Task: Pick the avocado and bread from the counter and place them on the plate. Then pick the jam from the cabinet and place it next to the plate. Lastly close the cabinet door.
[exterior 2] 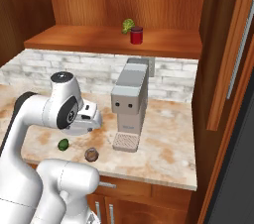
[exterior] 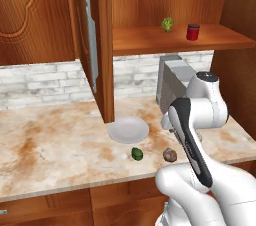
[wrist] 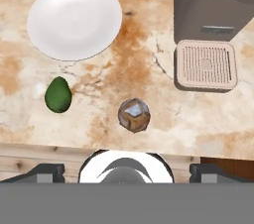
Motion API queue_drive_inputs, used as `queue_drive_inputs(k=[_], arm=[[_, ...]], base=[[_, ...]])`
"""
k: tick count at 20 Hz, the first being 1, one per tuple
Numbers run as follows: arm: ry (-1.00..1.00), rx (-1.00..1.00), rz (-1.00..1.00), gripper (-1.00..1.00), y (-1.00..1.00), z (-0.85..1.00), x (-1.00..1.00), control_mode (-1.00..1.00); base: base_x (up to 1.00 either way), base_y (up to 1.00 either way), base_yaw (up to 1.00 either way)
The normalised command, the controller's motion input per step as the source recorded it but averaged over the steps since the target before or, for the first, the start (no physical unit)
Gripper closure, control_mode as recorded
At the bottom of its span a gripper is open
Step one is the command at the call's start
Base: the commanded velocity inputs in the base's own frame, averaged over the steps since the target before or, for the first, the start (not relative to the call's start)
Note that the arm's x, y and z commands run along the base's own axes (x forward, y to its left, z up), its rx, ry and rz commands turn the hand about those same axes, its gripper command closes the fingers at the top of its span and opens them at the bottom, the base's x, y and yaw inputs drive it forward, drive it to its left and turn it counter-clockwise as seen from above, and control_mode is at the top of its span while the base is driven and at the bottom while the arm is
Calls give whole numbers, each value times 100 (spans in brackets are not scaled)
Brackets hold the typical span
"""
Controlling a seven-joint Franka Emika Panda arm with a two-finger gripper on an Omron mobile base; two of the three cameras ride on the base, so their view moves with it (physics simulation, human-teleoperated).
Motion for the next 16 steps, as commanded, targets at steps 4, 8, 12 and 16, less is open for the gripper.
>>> queue_drive_inputs(k=[4,8,12,16], arm=[[0,0,0,-100,0,-24,-11,-100],[0,0,0,-100,-1,-24,-8,-100],[0,0,0,-100,-8,-18,0,-100],[0,1,0,-100,-8,-12,0,-100]], base=[[0,0,0],[0,0,0],[0,0,0],[0,0,0]])
